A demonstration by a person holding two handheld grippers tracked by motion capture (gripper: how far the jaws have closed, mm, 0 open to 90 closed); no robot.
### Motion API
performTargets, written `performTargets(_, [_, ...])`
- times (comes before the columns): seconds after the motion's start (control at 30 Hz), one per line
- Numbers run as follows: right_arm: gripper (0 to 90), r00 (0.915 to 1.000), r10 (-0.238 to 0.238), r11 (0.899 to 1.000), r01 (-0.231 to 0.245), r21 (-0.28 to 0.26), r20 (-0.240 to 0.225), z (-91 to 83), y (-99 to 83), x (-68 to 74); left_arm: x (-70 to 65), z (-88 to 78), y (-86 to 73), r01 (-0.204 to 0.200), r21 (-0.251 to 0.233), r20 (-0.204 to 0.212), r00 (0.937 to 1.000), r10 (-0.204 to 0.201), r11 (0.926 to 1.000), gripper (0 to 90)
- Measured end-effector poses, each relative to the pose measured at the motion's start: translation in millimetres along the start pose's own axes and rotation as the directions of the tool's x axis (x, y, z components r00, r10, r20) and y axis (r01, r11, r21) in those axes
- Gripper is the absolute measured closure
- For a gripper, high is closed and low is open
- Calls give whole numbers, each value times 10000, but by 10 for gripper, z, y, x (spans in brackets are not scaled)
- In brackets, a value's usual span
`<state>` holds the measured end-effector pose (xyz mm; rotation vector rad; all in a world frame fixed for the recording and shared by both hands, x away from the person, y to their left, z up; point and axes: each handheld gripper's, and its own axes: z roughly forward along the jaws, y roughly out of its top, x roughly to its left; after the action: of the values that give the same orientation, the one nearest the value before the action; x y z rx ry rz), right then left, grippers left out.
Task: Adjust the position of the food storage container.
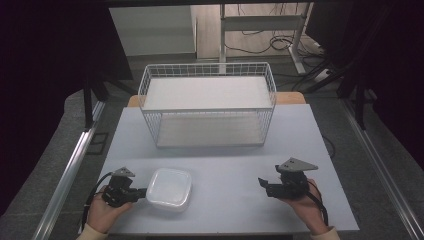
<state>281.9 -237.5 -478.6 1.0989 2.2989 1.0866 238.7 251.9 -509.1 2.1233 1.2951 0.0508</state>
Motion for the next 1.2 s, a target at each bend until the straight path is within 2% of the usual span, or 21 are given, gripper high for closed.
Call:
performTargets(0.3, [228, 10000, -6, 10000, 6, 6, -1, -2, -1, 2, -55, 125, 135, -227, 79, 151, 9996, 226, 9997, 898])
performTargets(0.67, [228, 10000, 29, 10000, -29, 12, 13, -4, -5, -6, -214, 375, 505, -951, 152, 462, 9945, 943, 9954, 899])
performTargets(0.8, [228, 10000, 1, 10000, -1, 26, 11, -1, -9, -6, -275, 446, 592, -1154, 147, 591, 9917, 1143, 9932, 899])
performTargets(0.9, [229, 10000, 36, 10000, -36, 6, 6, -8, -8, -8, -266, 416, 588, -1198, 133, 553, 9914, 1189, 9927, 900])
performTargets(1.0, [229, 10000, 66, 10000, -66, -7, 18, -11, -12, -15, -219, 275, 529, -1091, -75, 415, 9931, 1093, 9940, 899])
performTargets(1.13, [229, 10000, 68, 10000, -68, -26, 16, -15, -11, -15, -205, 102, 334, -960, -174, 353, 9947, 966, 9952, 899])
performTargets(1.2, [229, 10000, 48, 10000, -47, -19, 21, -13, -9, -14, -223, 55, 226, -1033, -104, 379, 9939, 1036, 9946, 899])
